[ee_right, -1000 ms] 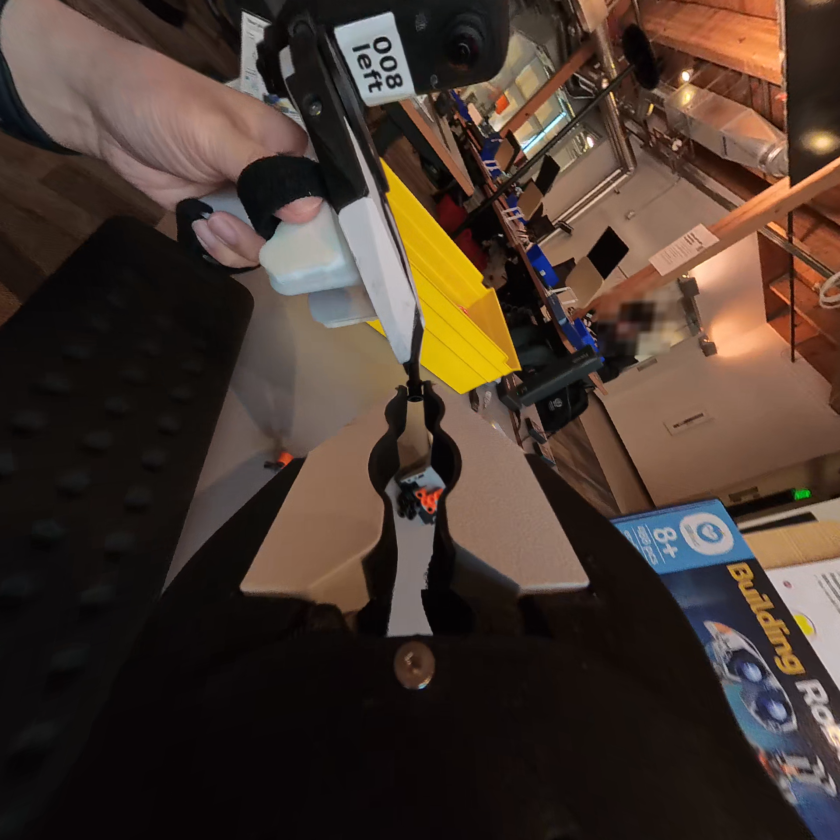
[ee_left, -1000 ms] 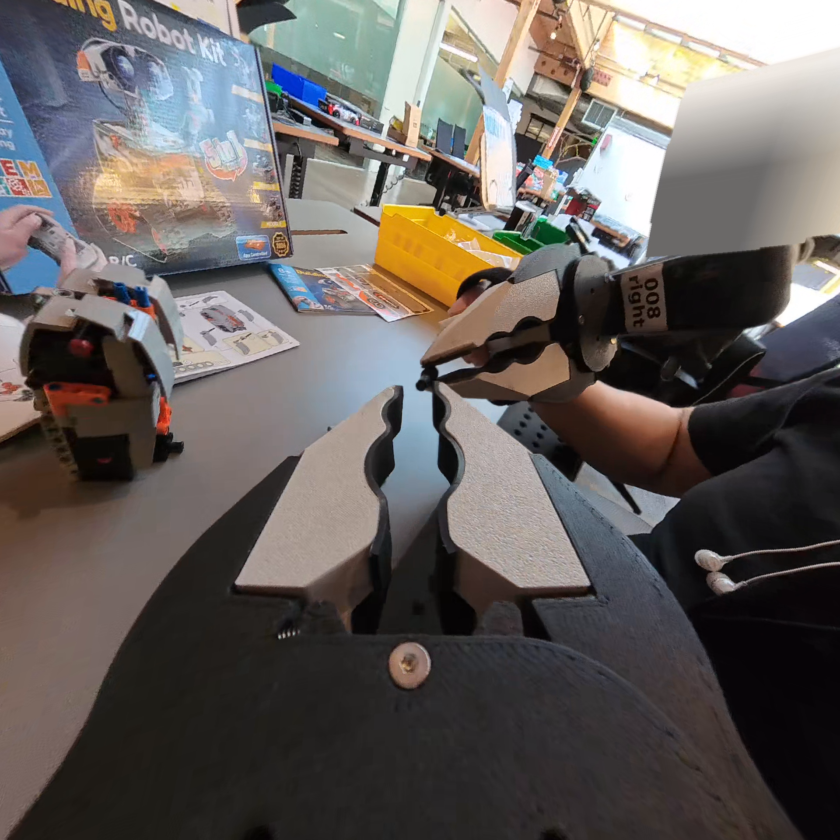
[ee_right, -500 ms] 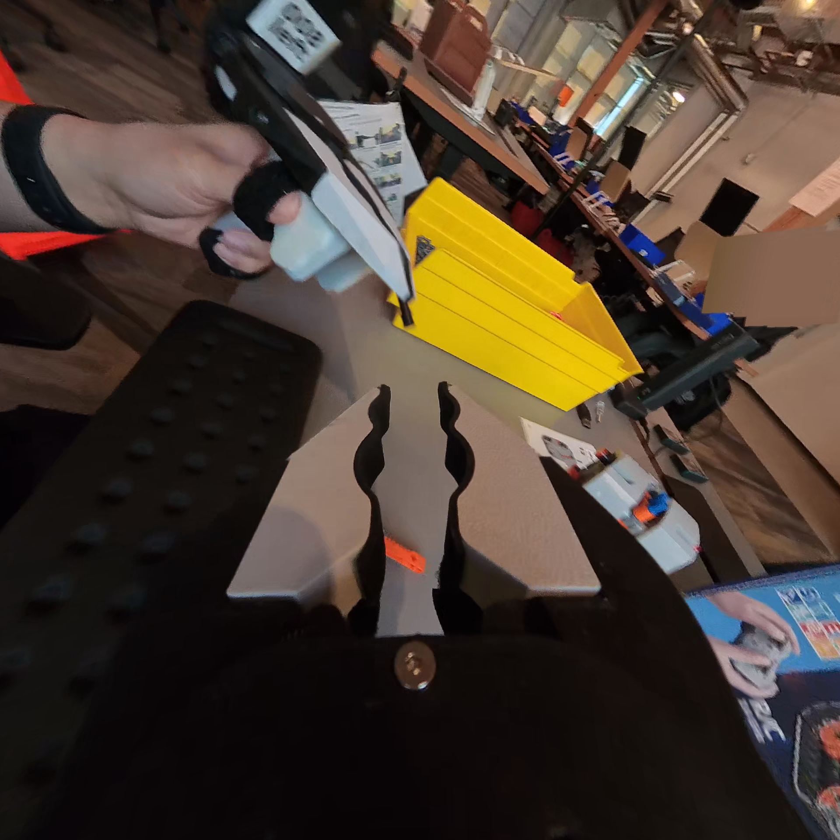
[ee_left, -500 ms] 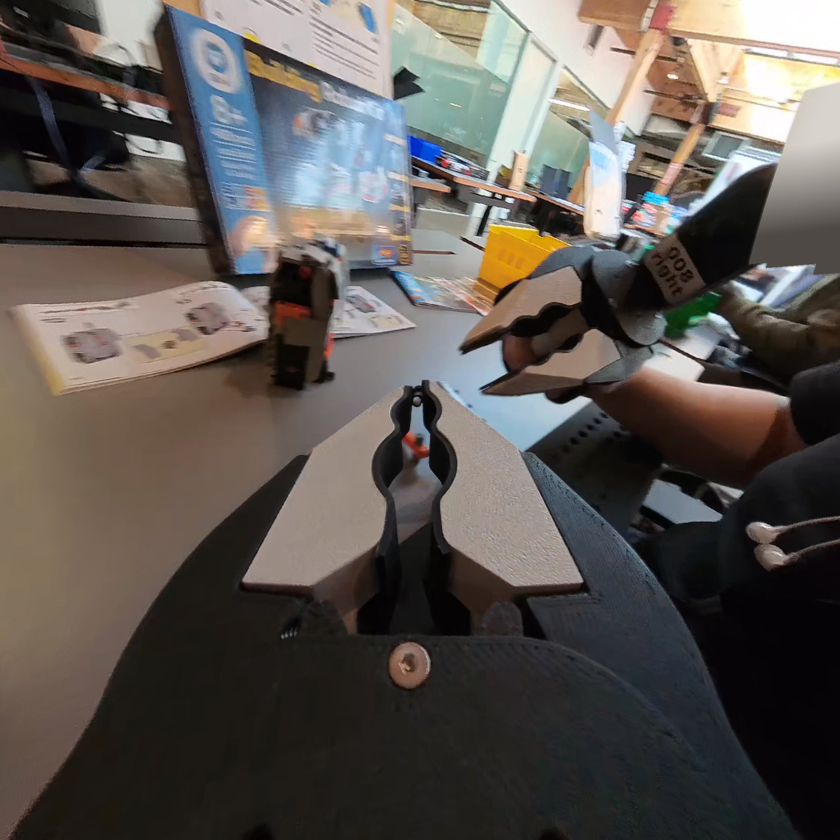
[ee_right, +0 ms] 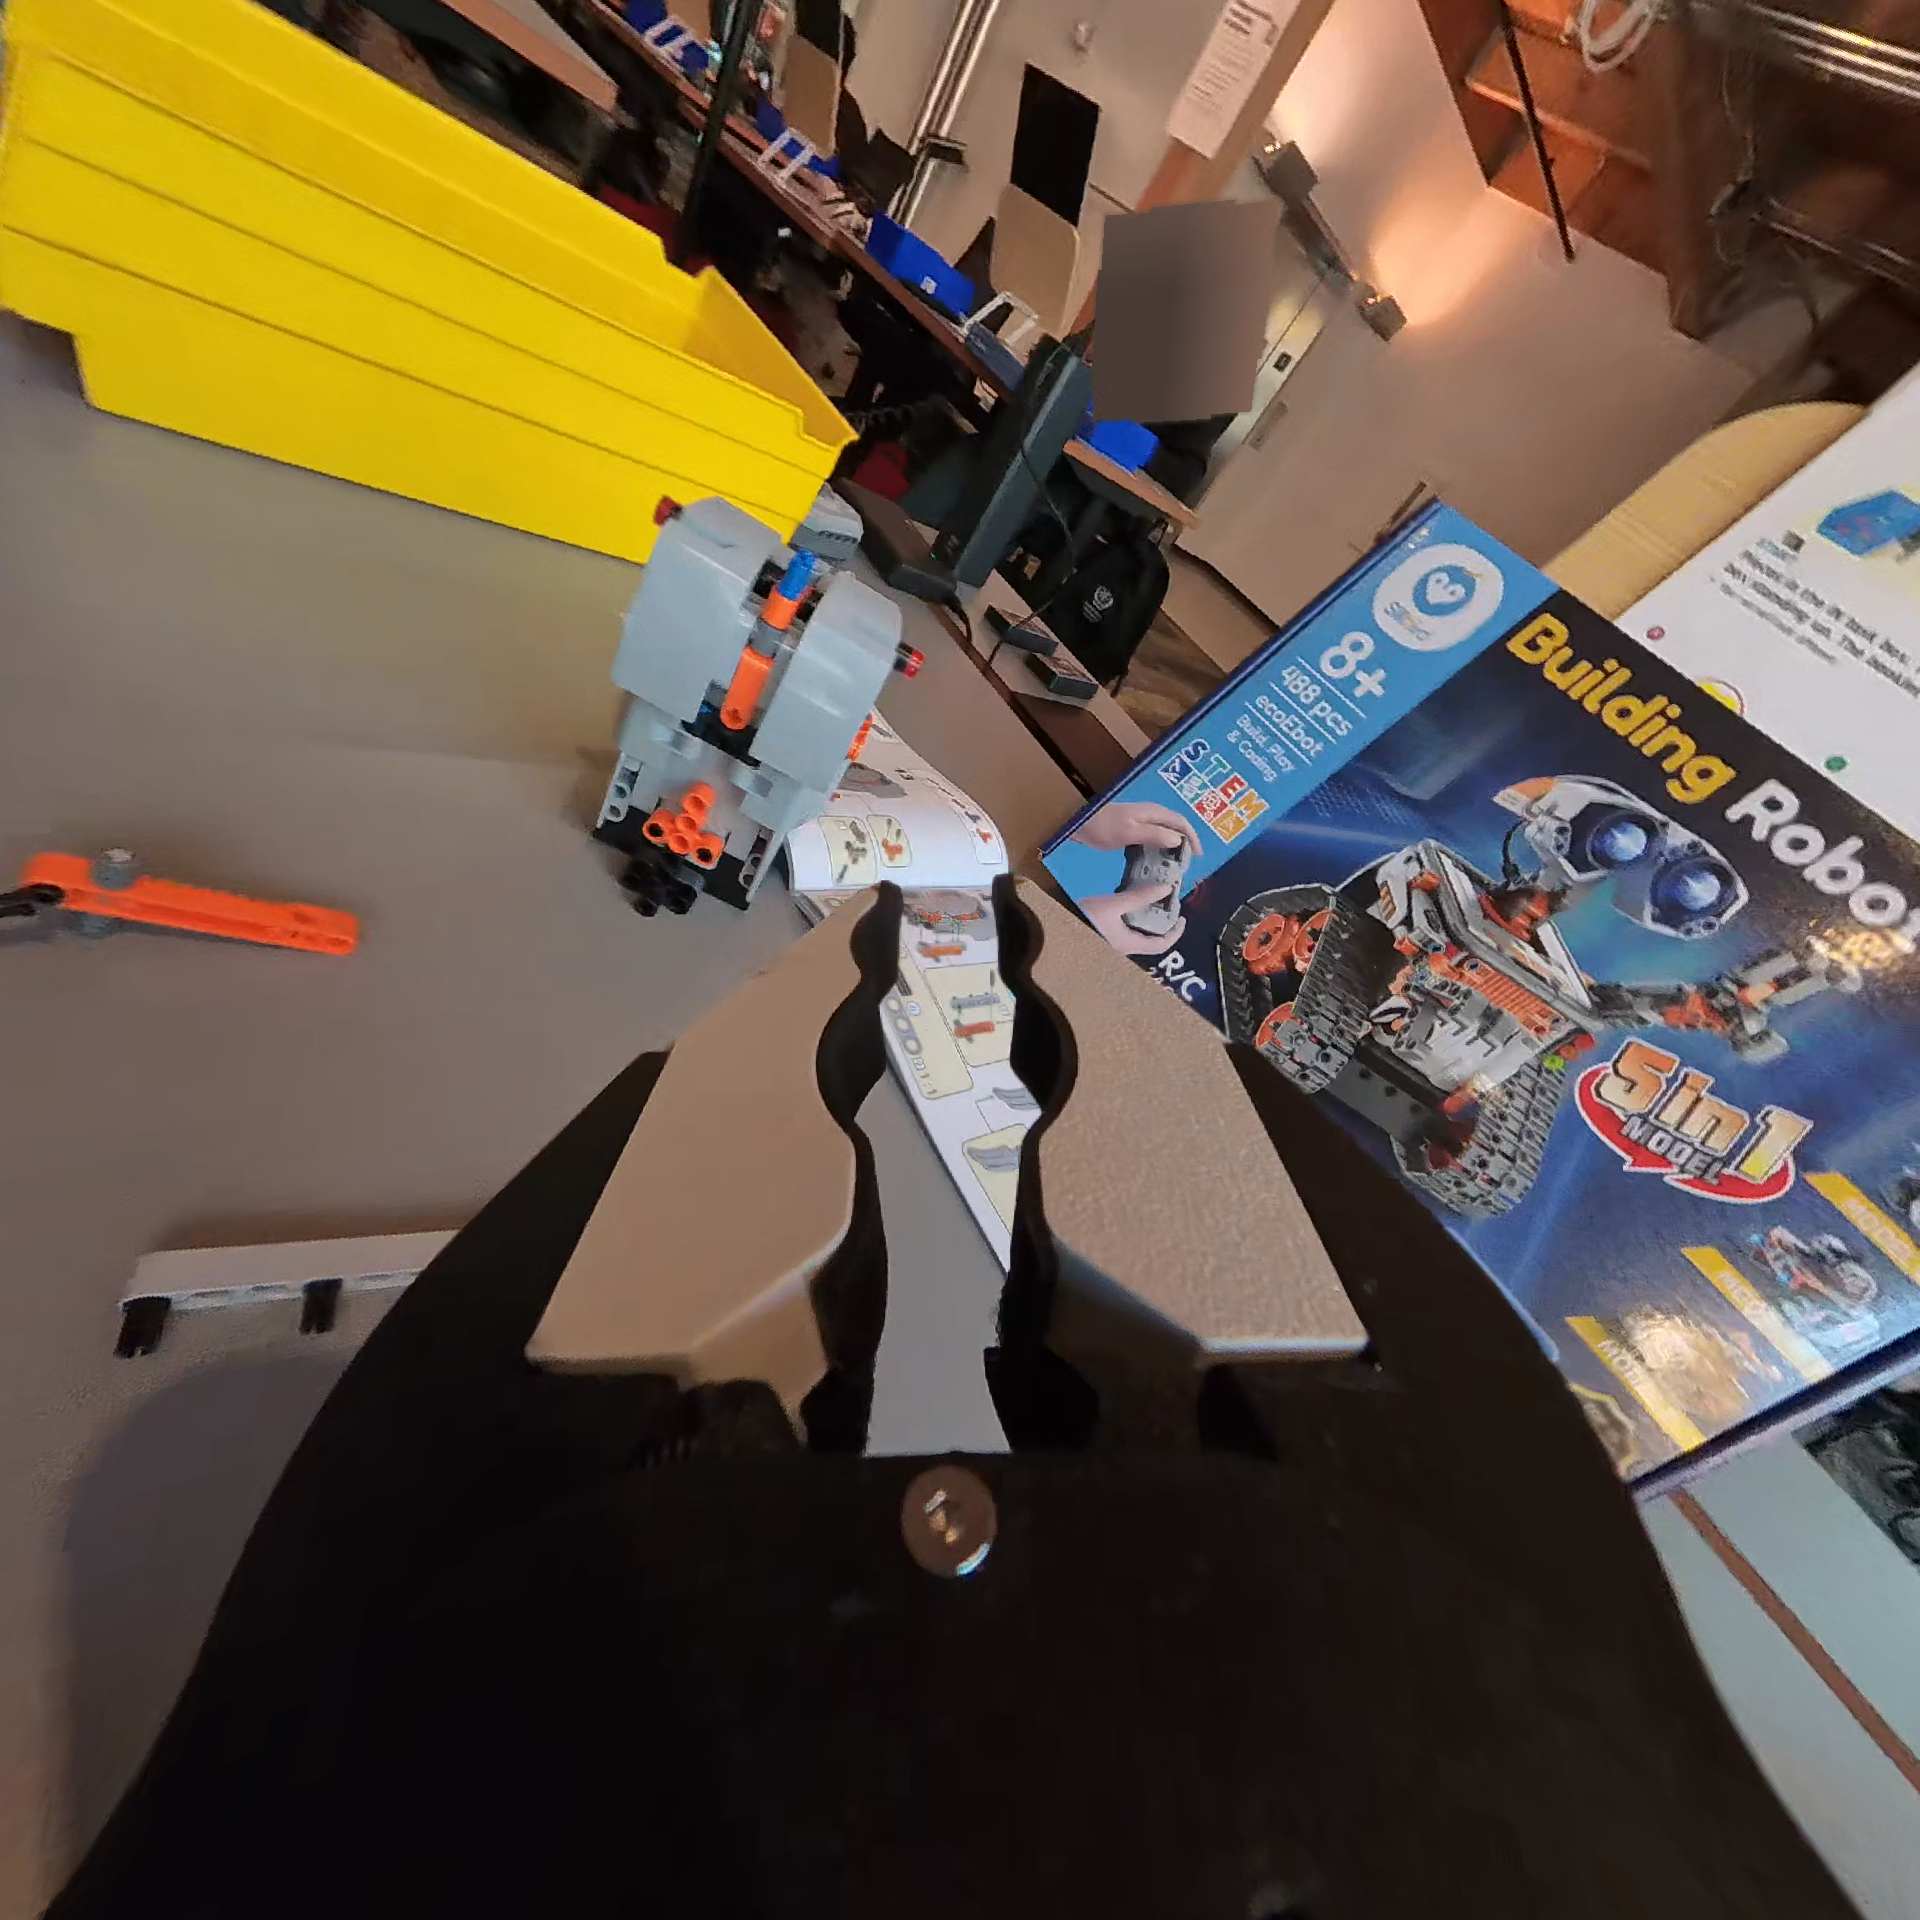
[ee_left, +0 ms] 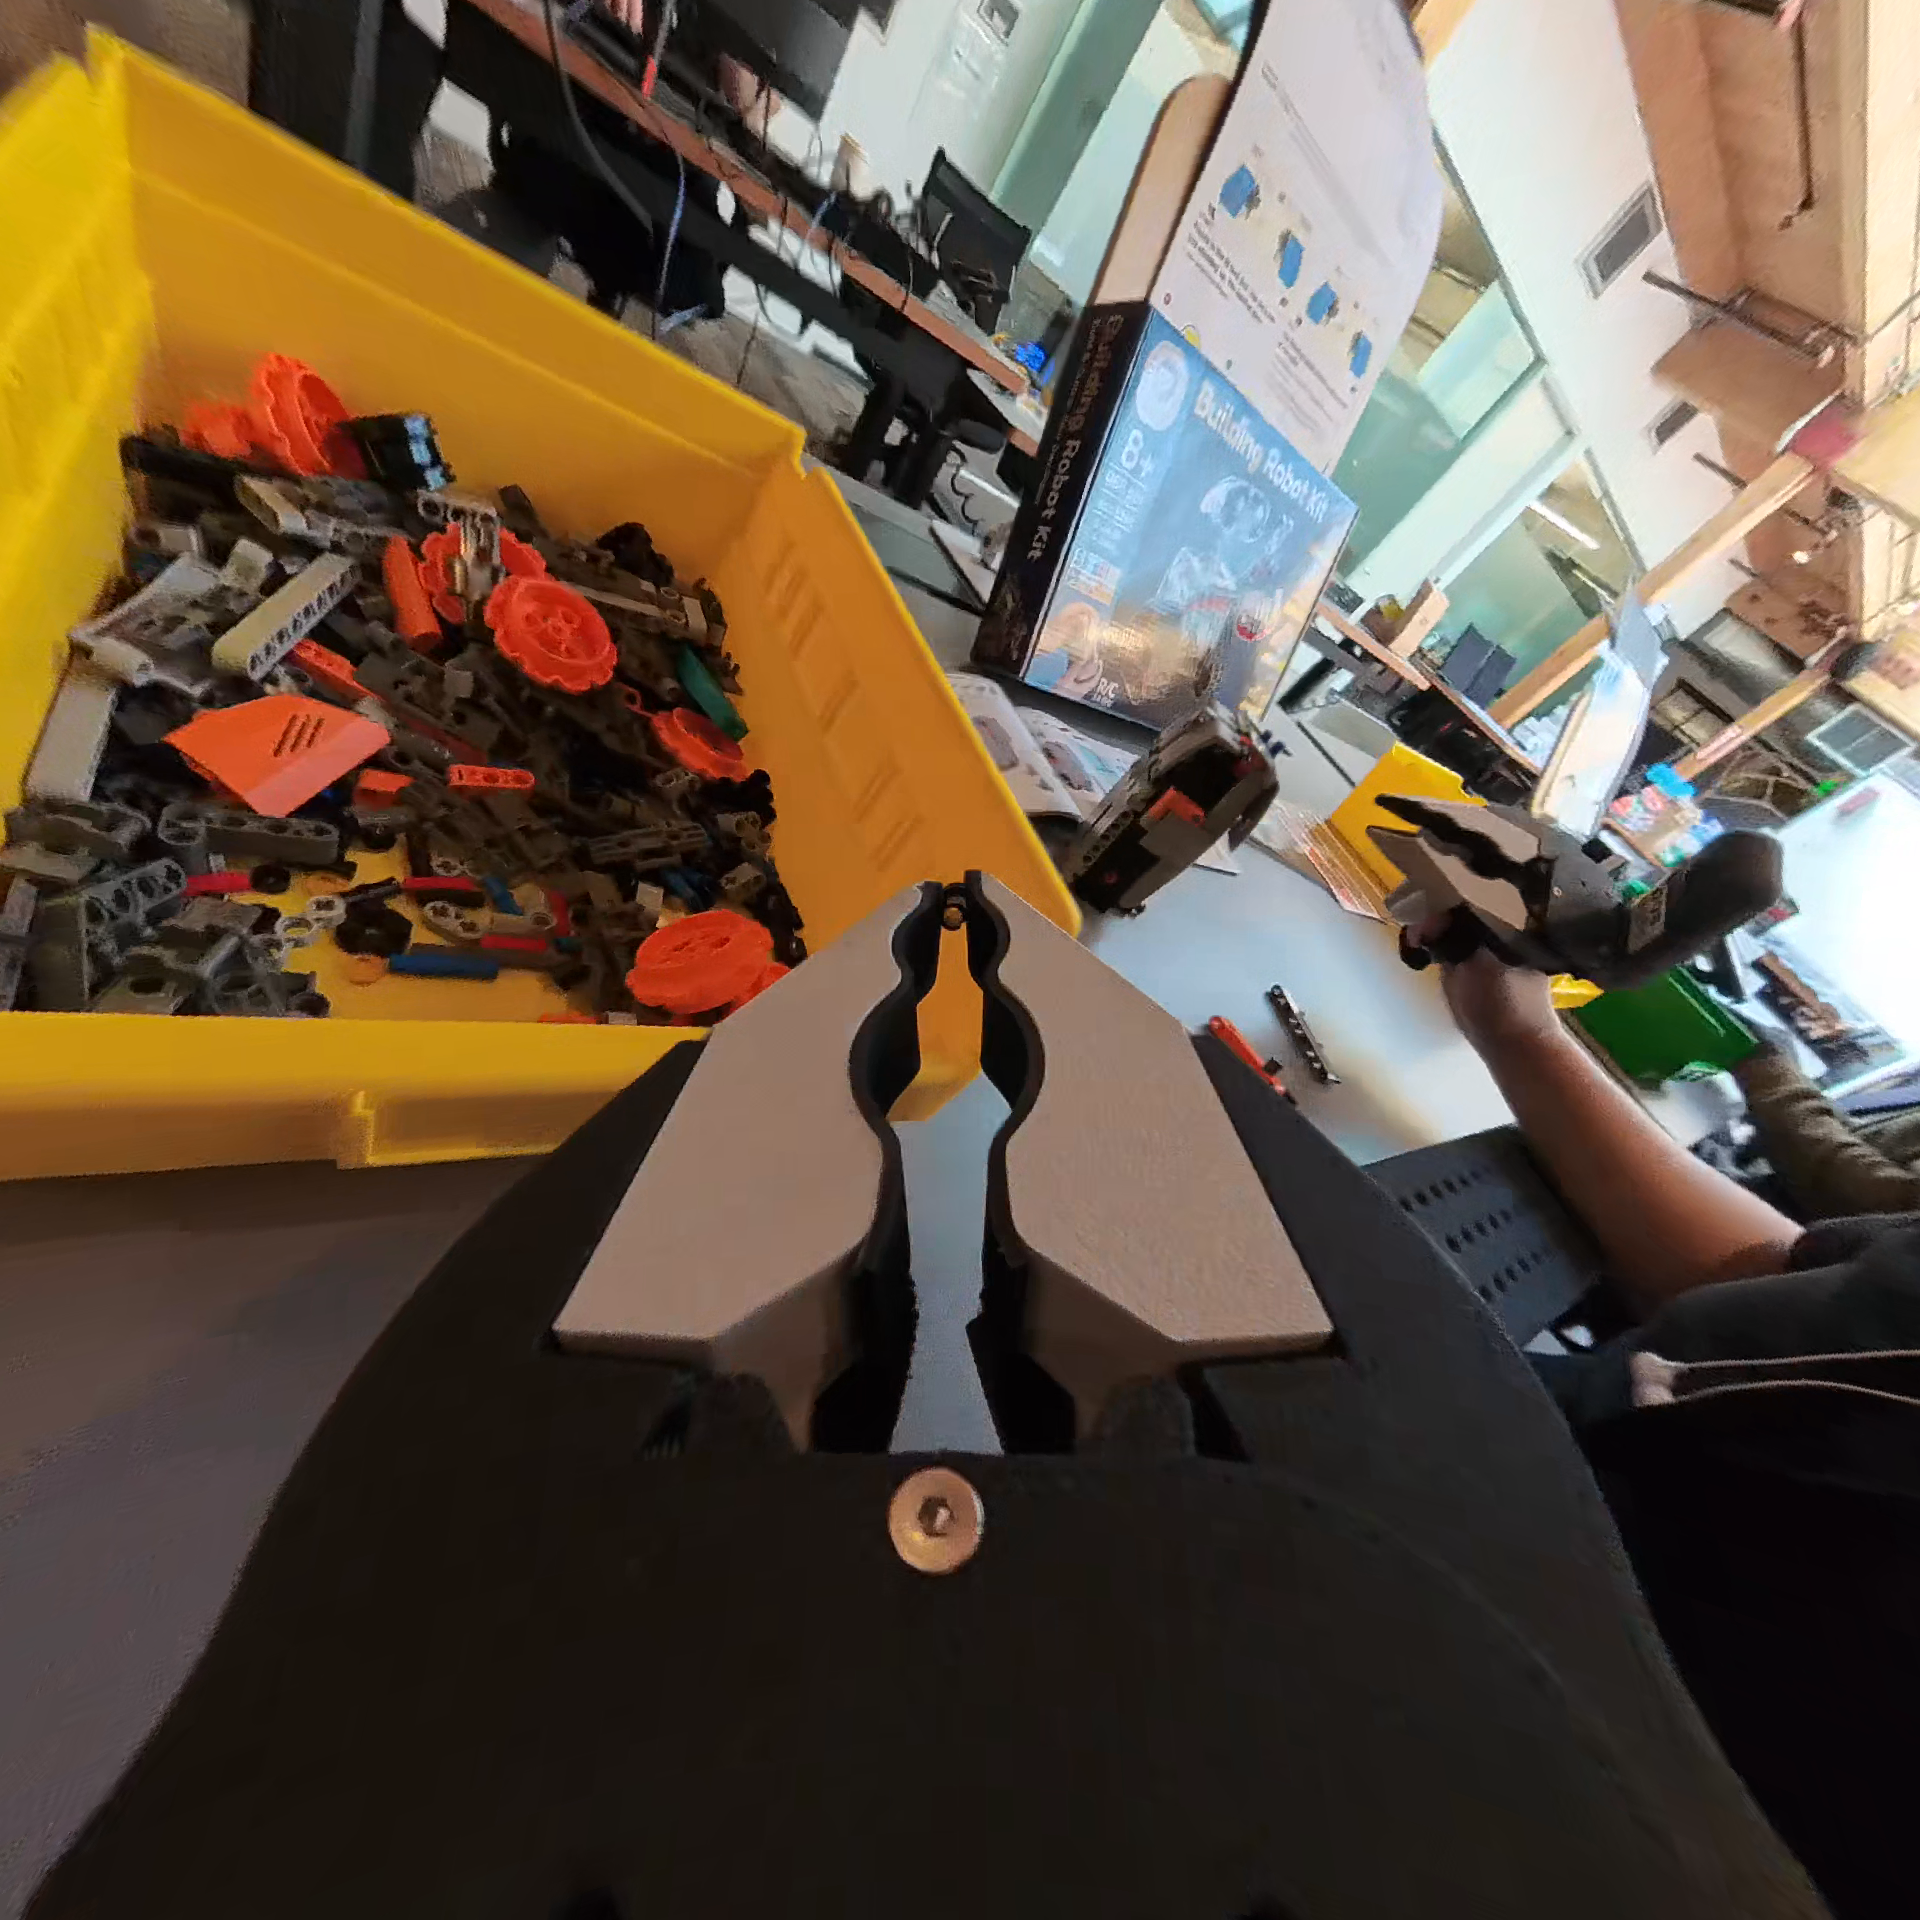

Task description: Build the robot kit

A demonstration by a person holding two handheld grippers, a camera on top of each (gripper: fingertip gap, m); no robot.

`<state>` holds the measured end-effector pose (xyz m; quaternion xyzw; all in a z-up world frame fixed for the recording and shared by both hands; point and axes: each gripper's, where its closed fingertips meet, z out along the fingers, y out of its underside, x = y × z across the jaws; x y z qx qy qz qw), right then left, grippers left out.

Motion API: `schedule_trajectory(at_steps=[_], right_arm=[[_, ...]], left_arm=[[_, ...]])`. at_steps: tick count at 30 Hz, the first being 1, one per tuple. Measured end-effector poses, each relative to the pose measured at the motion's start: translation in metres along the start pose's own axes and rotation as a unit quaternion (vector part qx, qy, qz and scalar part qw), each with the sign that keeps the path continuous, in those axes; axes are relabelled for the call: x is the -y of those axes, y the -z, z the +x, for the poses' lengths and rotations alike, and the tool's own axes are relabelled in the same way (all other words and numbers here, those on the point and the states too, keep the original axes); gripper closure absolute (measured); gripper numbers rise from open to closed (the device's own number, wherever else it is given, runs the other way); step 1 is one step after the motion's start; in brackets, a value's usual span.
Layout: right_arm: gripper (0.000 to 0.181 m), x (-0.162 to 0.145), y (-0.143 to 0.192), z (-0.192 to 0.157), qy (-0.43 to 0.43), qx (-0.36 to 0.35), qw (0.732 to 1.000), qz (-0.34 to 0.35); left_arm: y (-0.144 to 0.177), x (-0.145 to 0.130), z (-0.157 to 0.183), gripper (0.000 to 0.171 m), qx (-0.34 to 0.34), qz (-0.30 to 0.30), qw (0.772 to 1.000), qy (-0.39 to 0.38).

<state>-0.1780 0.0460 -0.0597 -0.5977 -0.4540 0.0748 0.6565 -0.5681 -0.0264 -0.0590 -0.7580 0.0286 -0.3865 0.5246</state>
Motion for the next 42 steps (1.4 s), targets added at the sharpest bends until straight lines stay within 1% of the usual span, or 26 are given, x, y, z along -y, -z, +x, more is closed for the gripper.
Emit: schedule_trajectory(at_steps=[3, 5, 6, 8, 10, 12, 15, 16, 19, 23, 25, 27, 29, 32, 35, 39, 42], right_arm=[[0.165, -0.007, -0.002, 0.005, -0.027, 0.001, 1.0, 0.001], [0.167, -0.015, -0.004, 0.008, -0.029, 0.0, 1.0, -0.011], [0.17, -0.019, -0.005, 0.007, -0.029, 0.002, 0.999, -0.017], [0.176, -0.025, -0.008, 0.005, -0.03, 0.008, 0.999, -0.023], [0.176, -0.029, -0.011, 0.009, -0.026, -0.002, 0.999, -0.031], [0.176, -0.032, -0.011, 0.012, -0.016, -0.013, 0.999, -0.037], [0.176, -0.037, -0.009, 0.021, -0.007, -0.039, 0.998, -0.044], [0.176, -0.039, -0.009, 0.024, -0.011, -0.045, 0.998, -0.045], [0.176, -0.051, -0.009, 0.029, -0.036, -0.053, 0.996, -0.056], [0.176, -0.068, -0.012, 0.03, -0.048, -0.062, 0.994, -0.081], [0.176, -0.075, -0.013, 0.028, -0.043, -0.064, 0.993, -0.094], [0.176, -0.08, -0.013, 0.03, -0.028, -0.077, 0.991, -0.103], [0.176, -0.079, -0.012, 0.033, -0.021, -0.092, 0.99, -0.101], [0.174, -0.079, -0.012, 0.035, -0.008, -0.102, 0.989, -0.103], [0.173, -0.082, -0.015, 0.03, 0.009, -0.095, 0.989, -0.115], [0.173, -0.083, -0.02, 0.019, 0.047, -0.075, 0.988, -0.126], [0.173, -0.084, -0.022, 0.016, 0.056, -0.071, 0.988, -0.129]], left_arm=[[-0.001, -0.003, -0.016, 0.169, 0.015, -0.036, 0.999, 0.012], [-0.003, -0.001, -0.02, 0.169, 0.021, -0.053, 0.998, 0.002], [-0.004, 0.0, -0.023, 0.169, 0.031, -0.066, 0.997, -0.012], [-0.008, -0.001, -0.033, 0.169, 0.061, -0.109, 0.991, -0.047], [-0.012, -0.004, -0.046, 0.169, 0.09, -0.157, 0.98, -0.076], [-0.019, -0.004, -0.057, 0.169, 0.109, -0.195, 0.971, -0.088], [-0.031, 0.003, -0.066, 0.169, 0.107, -0.229, 0.963, -0.093], [-0.034, 0.002, -0.07, 0.169, 0.11, -0.249, 0.958, -0.091], [-0.042, -0.003, -0.081, 0.169, 0.113, -0.308, 0.94, -0.091], [-0.049, -0.013, -0.083, 0.169, 0.082, -0.368, 0.924, -0.057], [-0.05, -0.015, -0.086, 0.169, 0.078, -0.389, 0.917, -0.048], [-0.048, -0.016, -0.091, 0.169, 0.084, -0.407, 0.908, -0.055], [-0.048, -0.014, -0.094, 0.169, 0.089, -0.411, 0.905, -0.065], [-0.045, -0.012, -0.093, 0.169, 0.079, -0.421, 0.902, -0.053], [-0.046, -0.012, -0.094, 0.169, 0.075, -0.426, 0.901, -0.041], [-0.044, -0.019, -0.097, 0.169, 0.085, -0.451, 0.887, -0.05], [-0.044, -0.024, -0.098, 0.169, 0.091, -0.459, 0.882, -0.058]])
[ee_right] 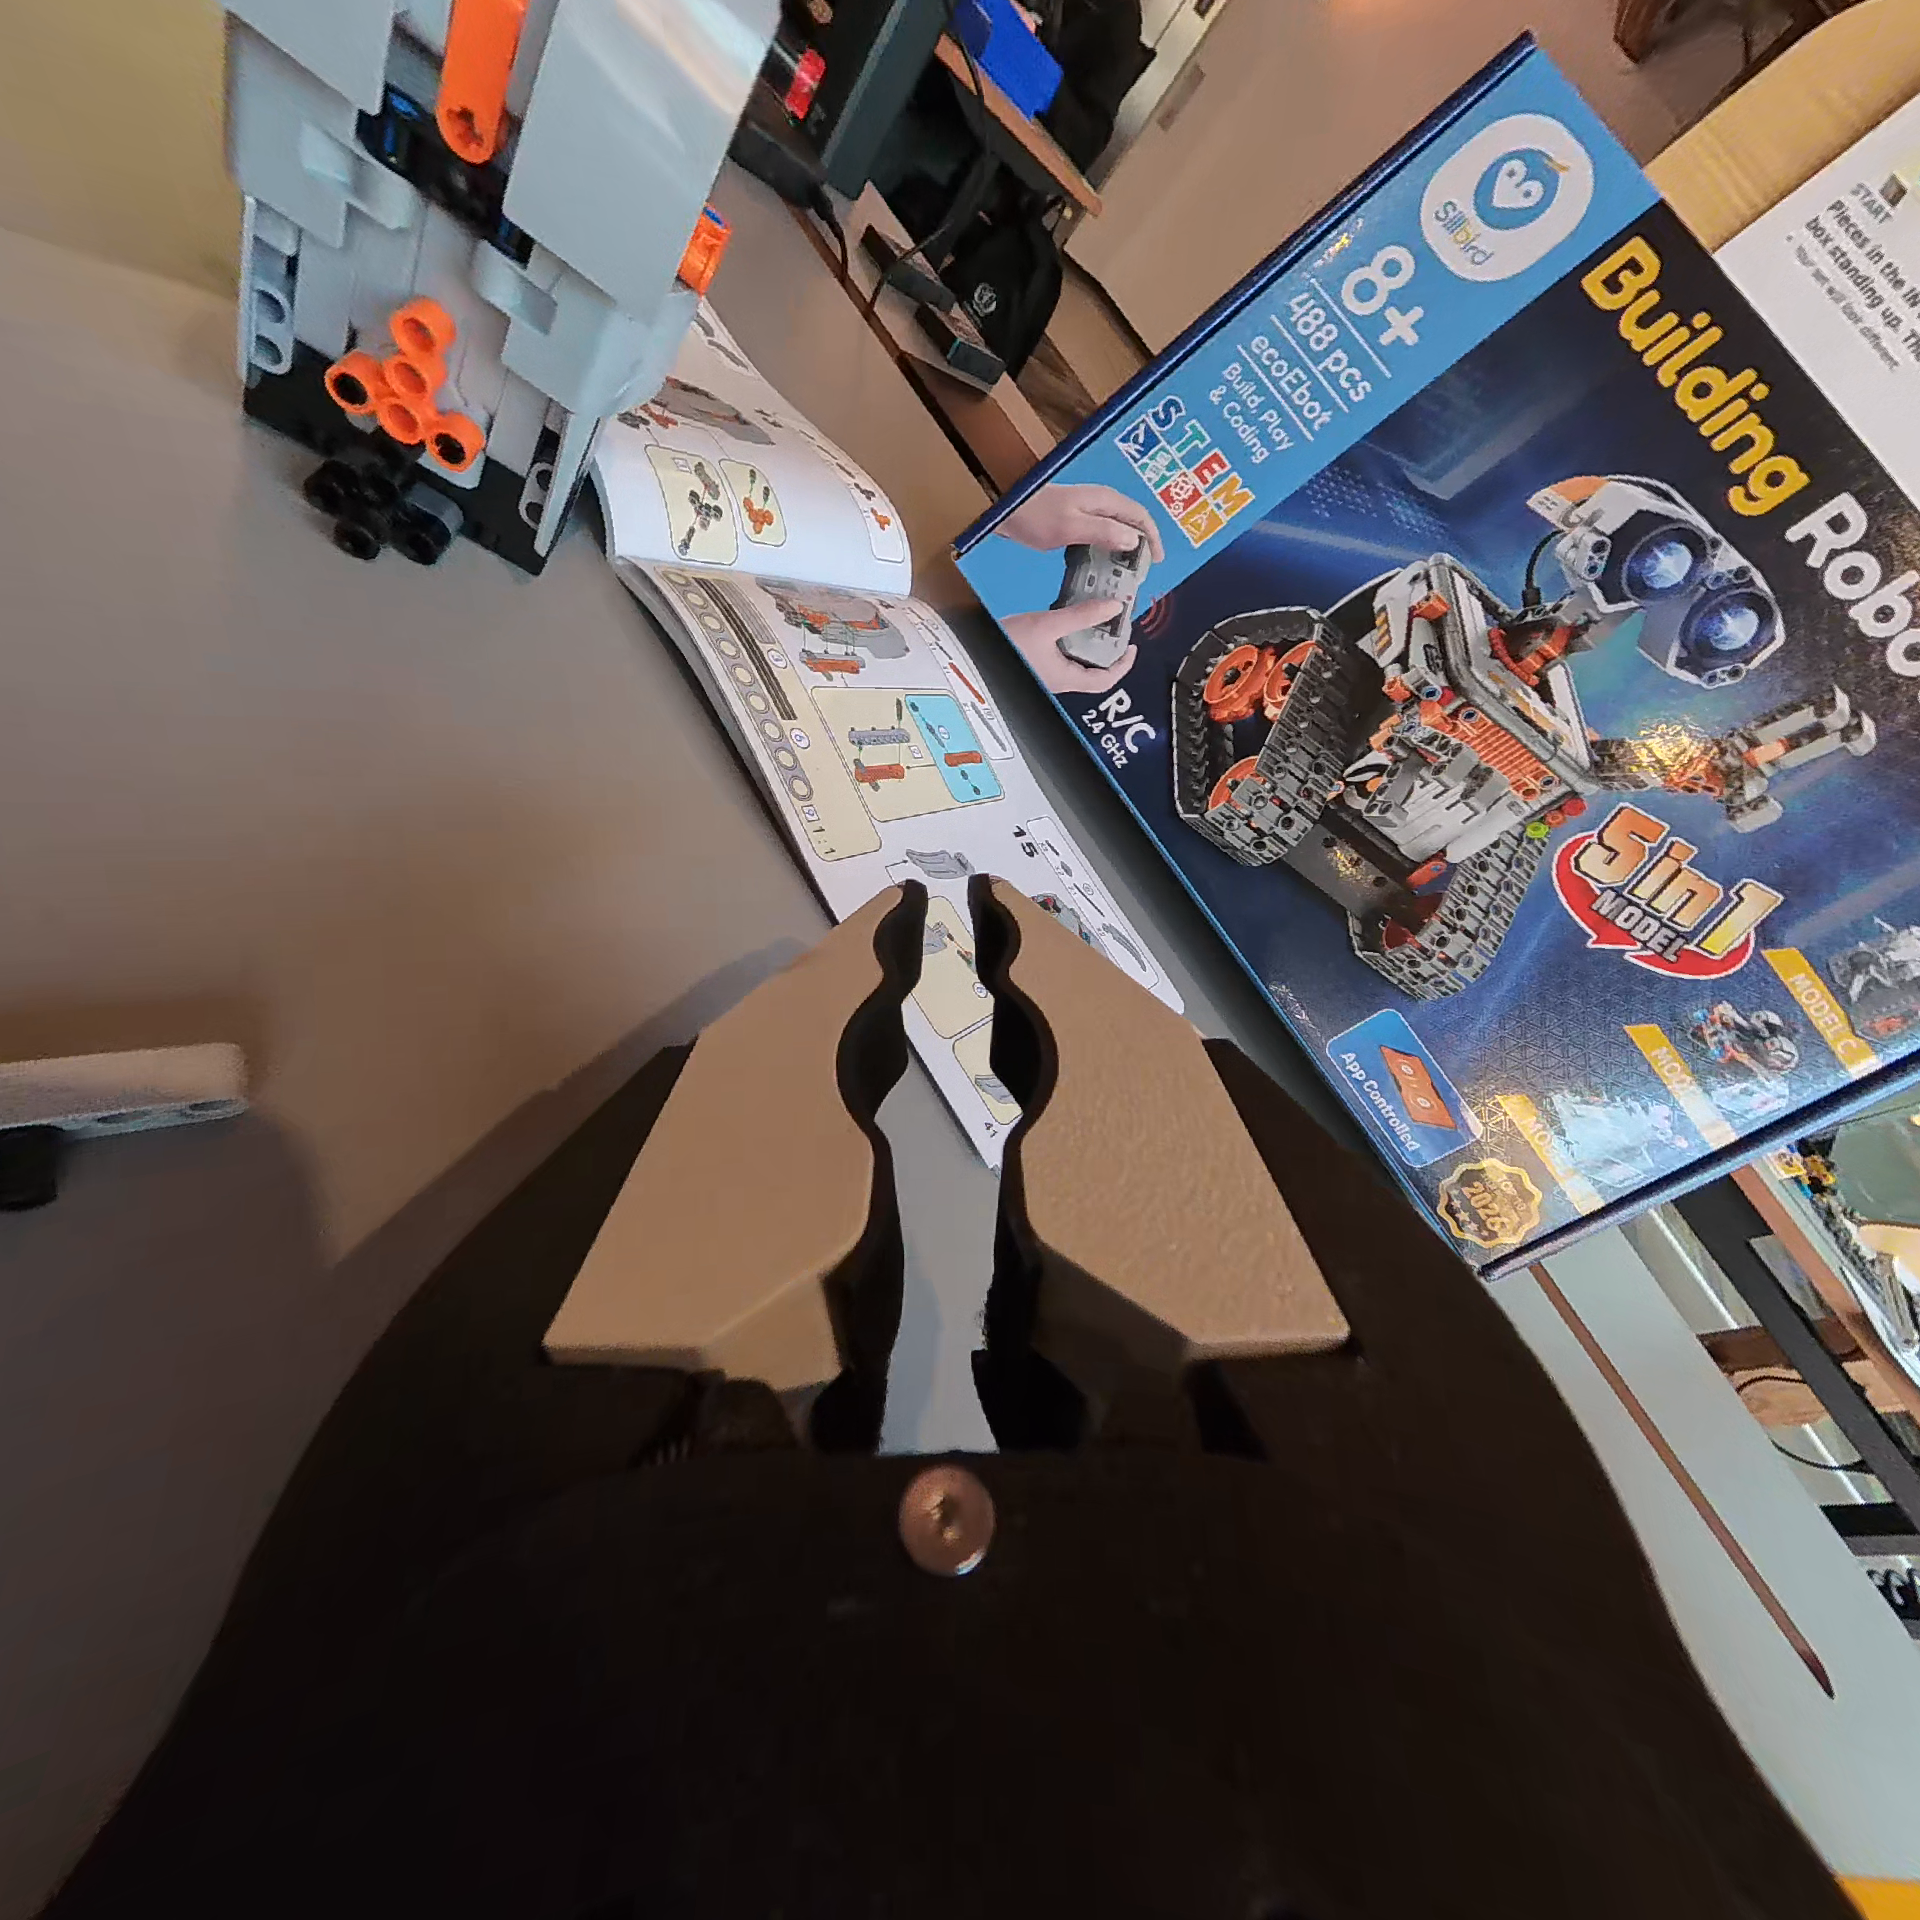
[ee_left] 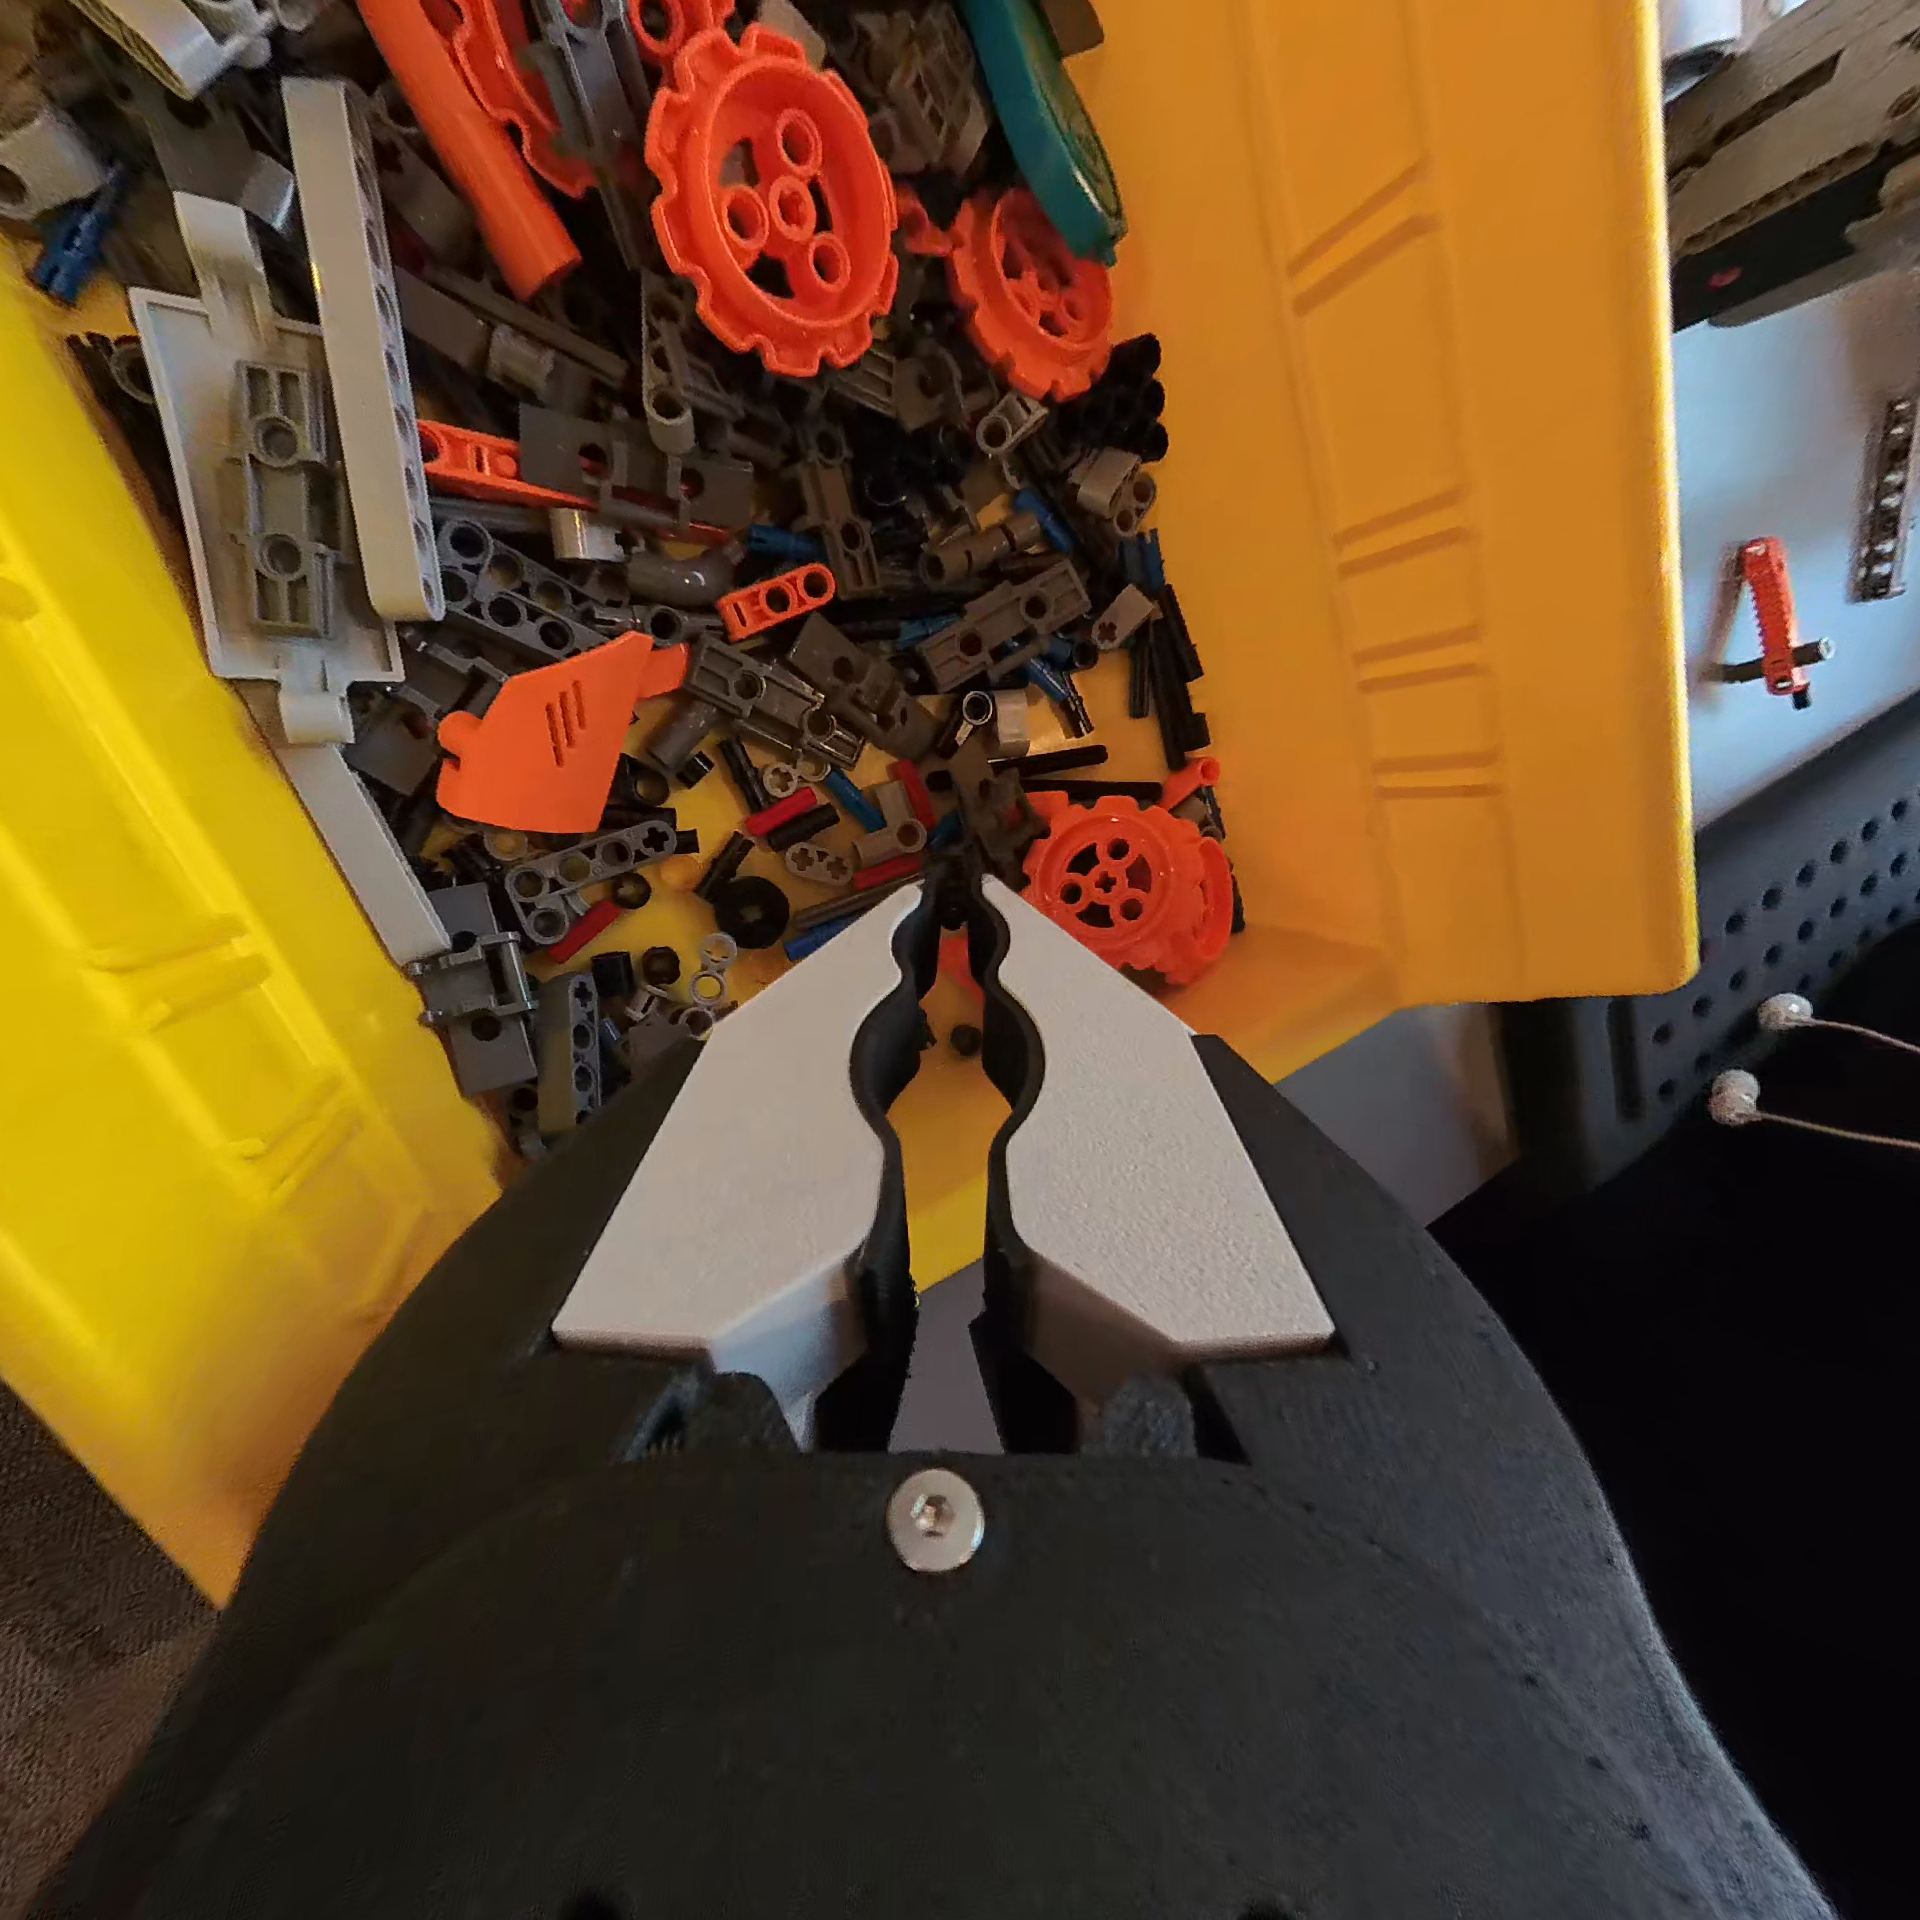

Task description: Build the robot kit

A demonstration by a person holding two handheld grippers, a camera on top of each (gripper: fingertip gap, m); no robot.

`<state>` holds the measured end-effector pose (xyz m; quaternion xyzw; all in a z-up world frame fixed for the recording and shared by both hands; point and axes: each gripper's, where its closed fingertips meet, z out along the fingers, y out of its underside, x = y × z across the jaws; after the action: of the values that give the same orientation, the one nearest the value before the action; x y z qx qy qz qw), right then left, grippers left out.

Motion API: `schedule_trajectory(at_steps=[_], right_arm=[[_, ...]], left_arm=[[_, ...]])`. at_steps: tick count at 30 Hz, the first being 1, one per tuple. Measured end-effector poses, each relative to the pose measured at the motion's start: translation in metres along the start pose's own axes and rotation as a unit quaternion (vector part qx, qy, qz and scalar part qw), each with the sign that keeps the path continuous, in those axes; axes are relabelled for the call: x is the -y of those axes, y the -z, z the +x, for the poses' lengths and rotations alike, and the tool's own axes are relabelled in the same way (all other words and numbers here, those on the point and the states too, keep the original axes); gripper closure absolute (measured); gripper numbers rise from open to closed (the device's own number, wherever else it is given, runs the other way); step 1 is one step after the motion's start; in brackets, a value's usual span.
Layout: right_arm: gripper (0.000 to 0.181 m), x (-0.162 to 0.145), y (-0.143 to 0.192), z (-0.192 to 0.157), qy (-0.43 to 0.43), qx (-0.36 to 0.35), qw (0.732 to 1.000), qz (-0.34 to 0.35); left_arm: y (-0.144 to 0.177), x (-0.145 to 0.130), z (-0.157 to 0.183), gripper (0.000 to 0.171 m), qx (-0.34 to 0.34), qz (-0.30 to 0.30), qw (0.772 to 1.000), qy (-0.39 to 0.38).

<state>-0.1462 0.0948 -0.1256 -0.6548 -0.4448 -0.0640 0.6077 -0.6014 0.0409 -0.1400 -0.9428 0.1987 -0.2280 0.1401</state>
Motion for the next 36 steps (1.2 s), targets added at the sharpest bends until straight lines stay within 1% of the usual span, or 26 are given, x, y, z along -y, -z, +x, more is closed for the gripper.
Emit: schedule_trajectory(at_steps=[4, 11, 24, 27, 30, 32, 34, 36], right_arm=[[0.173, -0.002, 0.0, 0.005, -0.008, -0.01, 1.0, -0.002], [0.173, -0.005, -0.002, 0.003, 0.005, -0.009, 1.0, -0.014], [0.173, -0.008, -0.005, -0.001, 0.023, -0.009, 0.999, -0.028], [0.173, -0.009, -0.005, -0.002, 0.027, -0.008, 0.999, -0.031], [0.173, -0.009, -0.005, -0.002, 0.031, -0.008, 0.999, -0.031], [0.173, -0.009, -0.005, -0.002, 0.029, -0.009, 0.999, -0.03], [0.173, -0.009, -0.005, -0.002, 0.029, -0.009, 0.999, -0.03], [0.173, -0.01, -0.005, -0.003, 0.031, -0.007, 0.999, -0.032]], left_arm=[[-0.002, -0.005, -0.004, 0.168, 0.01, -0.014, 1.0, -0.001], [-0.007, -0.017, -0.007, 0.169, -0.001, -0.041, 0.999, 0.014], [-0.011, -0.013, -0.007, 0.169, -0.013, -0.029, 0.999, 0.009], [-0.014, -0.014, -0.008, 0.168, -0.012, -0.039, 0.999, 0.006], [-0.017, -0.015, -0.015, 0.168, 0.008, -0.05, 0.999, 0.01], [-0.018, -0.015, -0.017, 0.167, 0.011, -0.057, 0.998, 0.011], [-0.019, -0.016, -0.018, 0.159, 0.013, -0.062, 0.998, 0.016], [-0.018, -0.015, -0.018, 0.159, 0.015, -0.061, 0.998, 0.018]])
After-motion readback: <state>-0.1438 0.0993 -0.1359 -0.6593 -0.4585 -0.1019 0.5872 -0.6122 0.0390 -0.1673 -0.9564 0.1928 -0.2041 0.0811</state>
